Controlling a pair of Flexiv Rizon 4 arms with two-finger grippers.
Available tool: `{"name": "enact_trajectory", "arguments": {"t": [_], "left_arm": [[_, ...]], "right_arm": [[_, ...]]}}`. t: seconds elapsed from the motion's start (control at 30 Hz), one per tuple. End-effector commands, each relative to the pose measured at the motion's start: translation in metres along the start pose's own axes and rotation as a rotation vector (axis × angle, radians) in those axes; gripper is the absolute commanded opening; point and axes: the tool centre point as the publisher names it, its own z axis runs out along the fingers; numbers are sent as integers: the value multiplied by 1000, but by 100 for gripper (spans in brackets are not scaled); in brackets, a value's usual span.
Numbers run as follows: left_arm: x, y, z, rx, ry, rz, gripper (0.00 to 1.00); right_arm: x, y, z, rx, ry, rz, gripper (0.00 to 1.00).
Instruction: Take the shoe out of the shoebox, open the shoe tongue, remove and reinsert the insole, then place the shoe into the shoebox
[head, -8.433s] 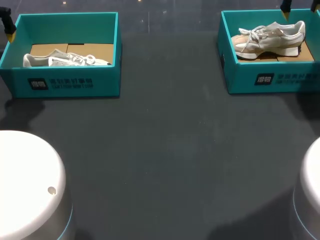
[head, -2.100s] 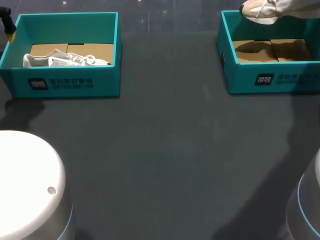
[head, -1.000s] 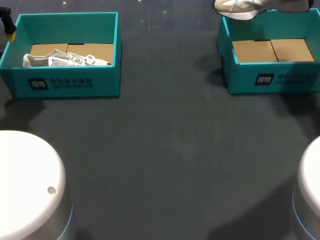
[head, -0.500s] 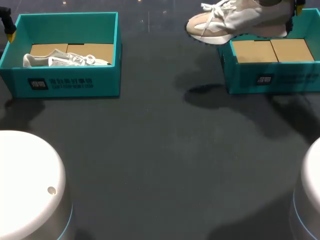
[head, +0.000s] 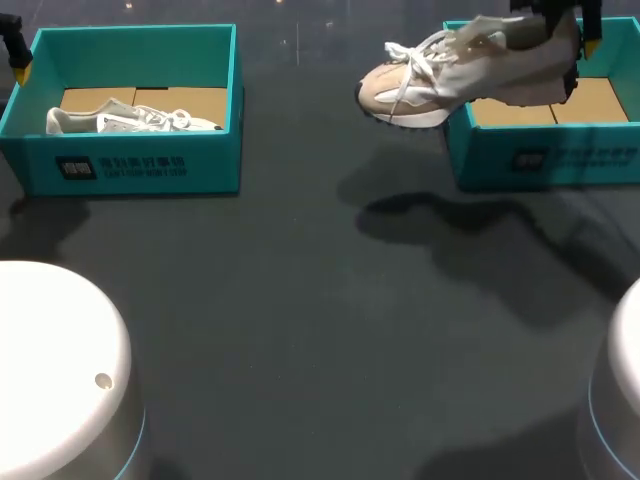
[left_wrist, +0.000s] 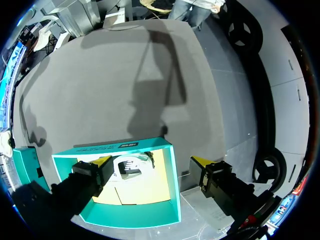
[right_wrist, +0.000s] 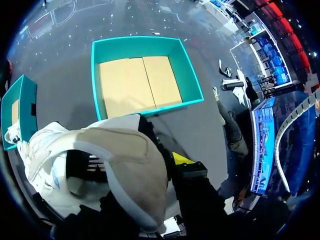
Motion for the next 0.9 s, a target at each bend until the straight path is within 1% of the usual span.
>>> {"name": "enact_trajectory", "arguments": {"t": [0.03,0.27,0.3,0.37,0.43,0.5,0.53,0.6,0.67,0.7,0.77,0.83,0.9], "left_arm": [[0,-1,0,-1,1,1,100],[0,-1,0,-1,1,1,100],[0,-1,0,-1,1,1,100],[0,-1,0,-1,1,1,100],[0,-1,0,-1,1,1,100],[0,-1,0,-1,1,1,100],[0,-1,0,-1,1,1,100],[0,-1,0,-1,1,1,100],[0,-1,0,-1,1,1,100],[0,-1,0,-1,1,1,100],[0,-1,0,-1,1,1,100],[0,-1,0,-1,1,1,100],[0,-1,0,-1,1,1,100]], "right_arm": [[-4,-4,1,-92,9,1,0],[-4,-4,1,-92,9,1,0],[-1,-8,1,-93,6,-4,0],[10,-27,5,-100,-9,-12,0],[17,-44,13,-95,-7,-13,0],[24,-62,22,-92,18,-21,0],[29,-70,26,-95,-4,-39,0],[37,-87,34,-83,27,-40,0],[45,-104,40,-67,-2,-42,0],[49,-112,42,-69,24,-51,0],[58,-128,47,-68,-22,-50,0],[66,-143,51,-84,5,-48,0],[74,-154,55,-73,-20,-38,0]]}}
